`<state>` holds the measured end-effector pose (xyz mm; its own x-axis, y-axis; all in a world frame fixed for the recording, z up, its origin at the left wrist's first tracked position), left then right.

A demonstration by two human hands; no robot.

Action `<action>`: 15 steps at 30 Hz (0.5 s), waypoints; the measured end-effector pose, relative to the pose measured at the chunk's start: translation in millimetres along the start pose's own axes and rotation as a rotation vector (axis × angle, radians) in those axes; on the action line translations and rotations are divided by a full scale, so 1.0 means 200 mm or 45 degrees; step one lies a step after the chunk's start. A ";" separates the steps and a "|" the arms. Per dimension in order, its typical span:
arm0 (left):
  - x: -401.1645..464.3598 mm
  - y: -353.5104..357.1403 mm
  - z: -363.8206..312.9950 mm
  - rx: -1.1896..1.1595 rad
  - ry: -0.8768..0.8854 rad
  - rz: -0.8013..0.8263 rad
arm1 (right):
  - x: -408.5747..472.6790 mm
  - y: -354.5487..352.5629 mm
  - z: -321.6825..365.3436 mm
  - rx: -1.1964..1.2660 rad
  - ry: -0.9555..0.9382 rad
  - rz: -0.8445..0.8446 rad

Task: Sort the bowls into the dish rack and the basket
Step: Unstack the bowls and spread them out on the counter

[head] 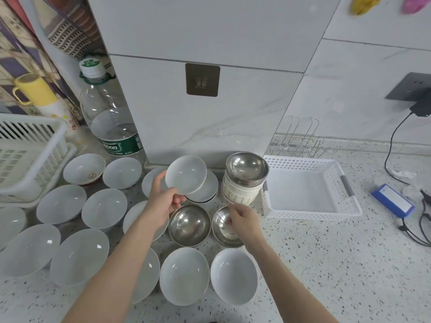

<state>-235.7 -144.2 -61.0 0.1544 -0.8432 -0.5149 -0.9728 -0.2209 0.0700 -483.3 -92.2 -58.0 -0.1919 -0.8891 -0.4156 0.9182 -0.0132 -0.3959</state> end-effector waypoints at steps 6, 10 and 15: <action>-0.14 -0.21 0.00 -0.275 0.028 -0.028 | 0.15 0.23 0.10 -0.186 0.083 0.010; -0.22 -0.34 0.01 -0.433 0.007 -0.041 | 0.24 0.28 0.11 -0.217 0.138 -0.041; -0.29 -0.47 0.03 -0.601 -0.064 -0.070 | 0.26 0.29 0.09 -0.174 0.262 -0.171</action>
<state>-155.3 -71.3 -43.1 0.1833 -0.8020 -0.5684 -0.7768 -0.4726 0.4163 -433.2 -148.1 -88.7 -0.3880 -0.7718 -0.5038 0.8273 -0.0506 -0.5595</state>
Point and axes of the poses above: each hand's wrist, its own x-axis towards the middle knuckle, its own y-axis out of the palm, z = x × y, the point moved 10 cm from there along x, towards the middle knuckle, and after that the axes turned 1 degree about -x, right-handed, at the moved point
